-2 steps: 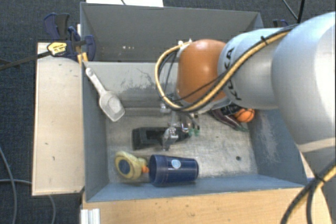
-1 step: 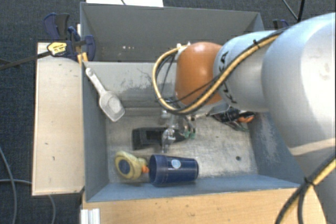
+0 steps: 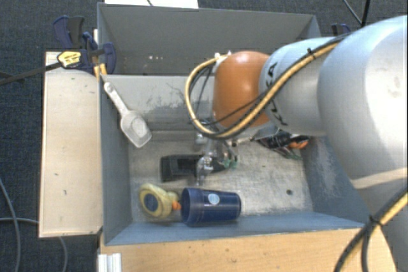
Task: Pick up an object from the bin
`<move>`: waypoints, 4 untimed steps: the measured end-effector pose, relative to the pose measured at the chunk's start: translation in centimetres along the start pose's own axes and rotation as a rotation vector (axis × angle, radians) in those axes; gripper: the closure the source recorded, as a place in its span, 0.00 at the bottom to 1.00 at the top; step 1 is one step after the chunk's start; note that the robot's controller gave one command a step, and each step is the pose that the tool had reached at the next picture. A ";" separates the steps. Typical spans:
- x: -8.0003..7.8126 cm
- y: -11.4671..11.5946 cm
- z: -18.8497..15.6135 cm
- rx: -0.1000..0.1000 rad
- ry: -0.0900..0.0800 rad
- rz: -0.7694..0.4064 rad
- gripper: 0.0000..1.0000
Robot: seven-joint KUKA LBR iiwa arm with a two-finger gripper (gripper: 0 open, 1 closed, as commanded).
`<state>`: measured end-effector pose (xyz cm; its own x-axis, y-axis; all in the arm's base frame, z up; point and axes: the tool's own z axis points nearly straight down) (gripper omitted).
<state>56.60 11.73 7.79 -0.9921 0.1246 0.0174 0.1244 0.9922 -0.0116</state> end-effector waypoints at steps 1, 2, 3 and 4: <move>0.1 0.0 -0.1 0.000 0.001 0.000 1.00; 0.4 0.0 -0.8 -0.004 0.004 0.001 1.00; 0.4 0.0 -2.6 -0.008 -0.007 0.001 1.00; 0.3 0.0 -4.8 -0.010 -0.012 0.002 1.00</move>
Offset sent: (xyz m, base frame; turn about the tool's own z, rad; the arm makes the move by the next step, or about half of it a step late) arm 0.0001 0.0002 0.0686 -0.0001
